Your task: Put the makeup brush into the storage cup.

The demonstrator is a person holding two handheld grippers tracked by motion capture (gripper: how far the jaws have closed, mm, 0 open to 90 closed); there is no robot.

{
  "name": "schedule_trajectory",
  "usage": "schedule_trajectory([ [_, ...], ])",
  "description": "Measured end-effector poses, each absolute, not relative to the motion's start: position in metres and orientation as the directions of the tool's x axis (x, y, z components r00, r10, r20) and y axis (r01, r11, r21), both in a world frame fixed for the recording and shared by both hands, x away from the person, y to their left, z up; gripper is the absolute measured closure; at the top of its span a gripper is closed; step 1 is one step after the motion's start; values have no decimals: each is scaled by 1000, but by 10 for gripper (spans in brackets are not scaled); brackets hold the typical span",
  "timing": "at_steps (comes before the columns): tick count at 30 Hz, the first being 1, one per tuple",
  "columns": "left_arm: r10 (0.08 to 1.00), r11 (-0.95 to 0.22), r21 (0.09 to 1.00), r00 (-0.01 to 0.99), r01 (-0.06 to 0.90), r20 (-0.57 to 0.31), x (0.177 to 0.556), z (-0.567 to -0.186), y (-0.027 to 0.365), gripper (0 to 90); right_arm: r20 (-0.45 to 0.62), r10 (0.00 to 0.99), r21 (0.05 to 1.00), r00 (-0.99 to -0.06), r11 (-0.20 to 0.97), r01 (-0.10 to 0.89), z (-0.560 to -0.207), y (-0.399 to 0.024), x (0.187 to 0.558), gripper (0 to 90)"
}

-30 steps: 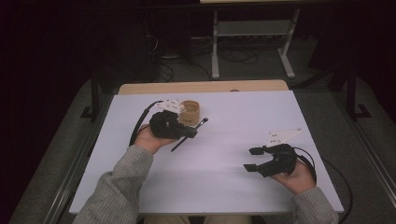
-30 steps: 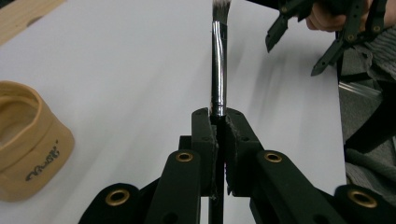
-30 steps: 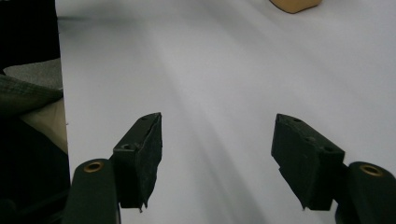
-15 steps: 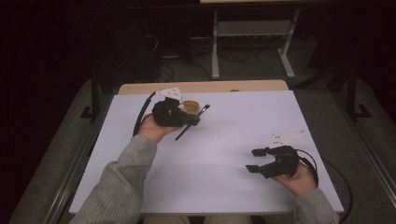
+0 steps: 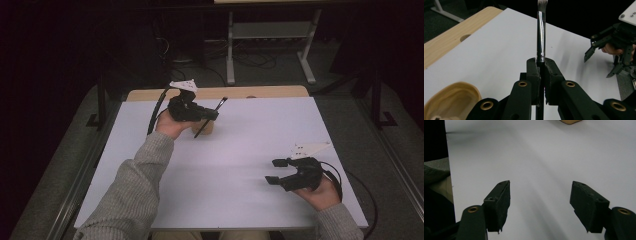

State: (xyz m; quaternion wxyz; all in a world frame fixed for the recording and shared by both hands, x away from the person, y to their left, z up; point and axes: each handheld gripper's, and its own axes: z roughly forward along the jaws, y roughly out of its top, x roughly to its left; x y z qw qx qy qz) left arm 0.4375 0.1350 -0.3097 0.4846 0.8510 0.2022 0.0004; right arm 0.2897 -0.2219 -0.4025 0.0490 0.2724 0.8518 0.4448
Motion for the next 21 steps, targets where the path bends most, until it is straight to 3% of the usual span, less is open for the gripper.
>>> schedule_trajectory([
  [21, 389, -409, 830, 895, 380, -219, 482, -307, 129, 836, 151, 524, 782, -838, 455, 426, -404, -221, 292, 296],
])
